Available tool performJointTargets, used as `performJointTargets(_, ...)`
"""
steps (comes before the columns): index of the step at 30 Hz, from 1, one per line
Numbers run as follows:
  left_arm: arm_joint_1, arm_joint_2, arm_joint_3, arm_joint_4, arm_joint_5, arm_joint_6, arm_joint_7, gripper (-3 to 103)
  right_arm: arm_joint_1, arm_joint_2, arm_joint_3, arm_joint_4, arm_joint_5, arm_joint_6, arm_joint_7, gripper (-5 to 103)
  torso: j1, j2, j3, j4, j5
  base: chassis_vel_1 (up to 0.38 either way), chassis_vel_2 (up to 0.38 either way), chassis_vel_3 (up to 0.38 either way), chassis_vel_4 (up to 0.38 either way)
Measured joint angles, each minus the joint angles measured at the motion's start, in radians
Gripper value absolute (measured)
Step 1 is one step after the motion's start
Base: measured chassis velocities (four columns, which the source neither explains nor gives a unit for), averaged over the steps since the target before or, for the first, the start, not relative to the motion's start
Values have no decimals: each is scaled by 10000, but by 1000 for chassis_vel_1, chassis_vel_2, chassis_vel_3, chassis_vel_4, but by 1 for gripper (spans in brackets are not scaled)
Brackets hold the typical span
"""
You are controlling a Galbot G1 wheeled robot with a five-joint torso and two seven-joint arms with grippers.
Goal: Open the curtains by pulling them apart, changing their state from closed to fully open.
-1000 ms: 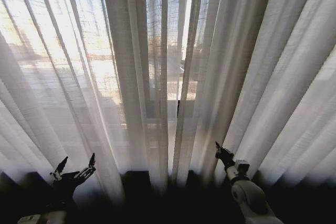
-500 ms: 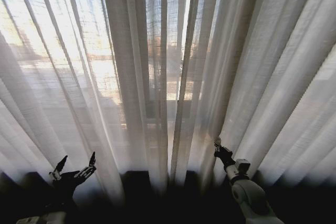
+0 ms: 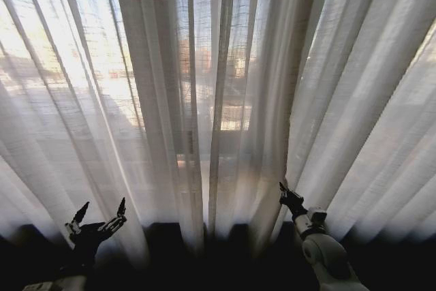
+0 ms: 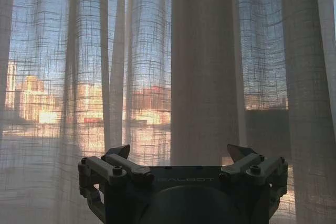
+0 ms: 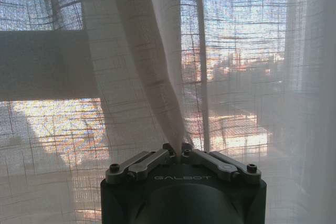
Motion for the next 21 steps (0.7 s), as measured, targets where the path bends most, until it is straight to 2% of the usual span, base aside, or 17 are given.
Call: performJointTargets(21, -50, -48, 50, 200, 41, -224, 69, 100, -46, 10, 70, -52, -62, 55, 14, 0, -3, 0, -1, -3, 4, -347, -340, 337, 350)
